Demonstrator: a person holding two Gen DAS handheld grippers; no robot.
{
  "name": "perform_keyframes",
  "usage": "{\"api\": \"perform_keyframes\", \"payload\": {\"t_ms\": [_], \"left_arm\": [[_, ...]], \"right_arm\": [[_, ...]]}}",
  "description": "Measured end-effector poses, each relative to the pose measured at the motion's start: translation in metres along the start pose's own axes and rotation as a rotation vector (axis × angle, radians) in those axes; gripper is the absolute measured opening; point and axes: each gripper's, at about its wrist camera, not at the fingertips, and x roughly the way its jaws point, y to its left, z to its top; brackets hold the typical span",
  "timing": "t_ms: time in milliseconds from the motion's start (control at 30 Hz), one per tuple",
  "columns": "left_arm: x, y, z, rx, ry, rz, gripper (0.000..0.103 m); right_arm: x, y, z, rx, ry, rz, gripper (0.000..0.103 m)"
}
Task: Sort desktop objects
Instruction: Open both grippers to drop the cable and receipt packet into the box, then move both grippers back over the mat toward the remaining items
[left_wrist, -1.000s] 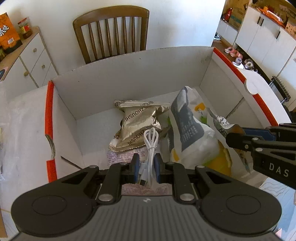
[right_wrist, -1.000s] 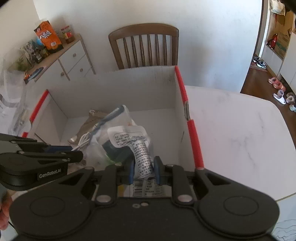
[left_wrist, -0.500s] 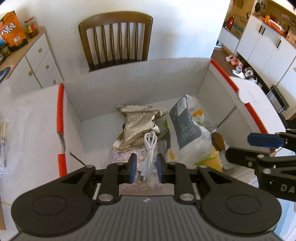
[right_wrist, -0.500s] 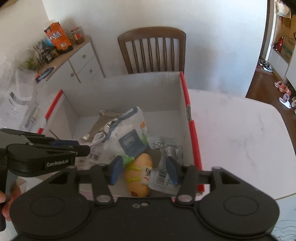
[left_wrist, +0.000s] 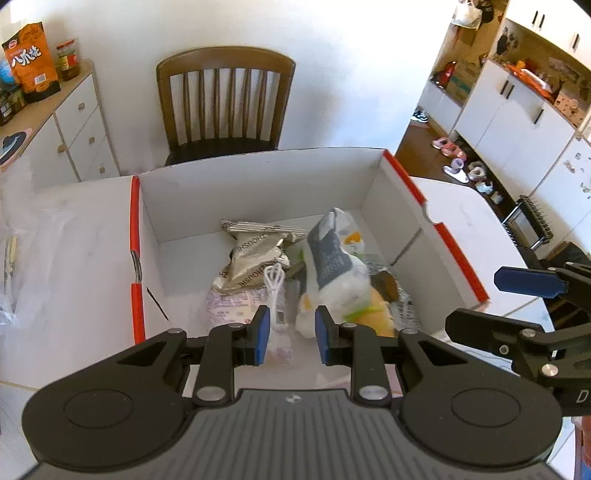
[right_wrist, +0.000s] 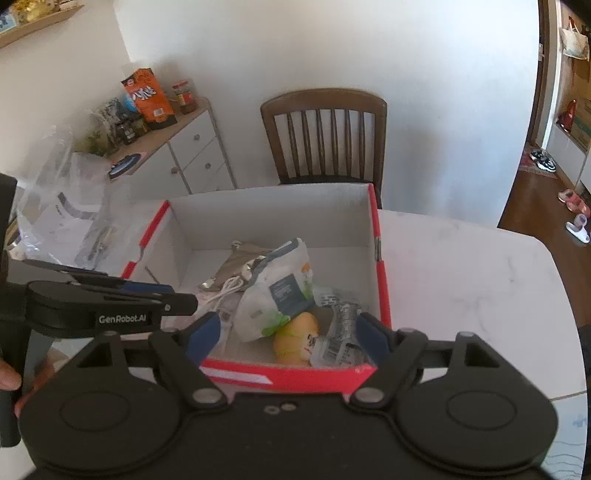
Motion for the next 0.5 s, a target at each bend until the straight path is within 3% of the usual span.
{"api": "perform_keyframes", "payload": {"t_ms": [200, 300, 333, 367, 500], "left_arm": [[-0.013, -0.004, -0.015, 0.004, -0.004, -0.026, 0.025], [-0.02, -0.007, -0.026, 0.013, -0.012, -0.039, 0.044], [-0.024, -0.008, -0.03, 0.019, -0.018, -0.042, 0.057], [-0.027, -0.01, -0.035, 0.024, -0.024, -0.044, 0.062], [-0.039, -0.014, -0.052, 0.047, -0.027, -0.057, 0.062]], "right_arm": [[-0.024, 0.003, -0.01, -0.014, -0.018, 0.014, 0.082], [-0.034, 0.002, -0.019, -0.022, -0.022, 0.015, 0.083], [-0.037, 0.001, -0.023, -0.025, -0.022, 0.015, 0.083], [-0.041, 0.0, -0.026, -0.028, -0.021, 0.014, 0.083], [-0.059, -0.005, -0.043, -0.028, -0.018, 0.023, 0.085]]}}
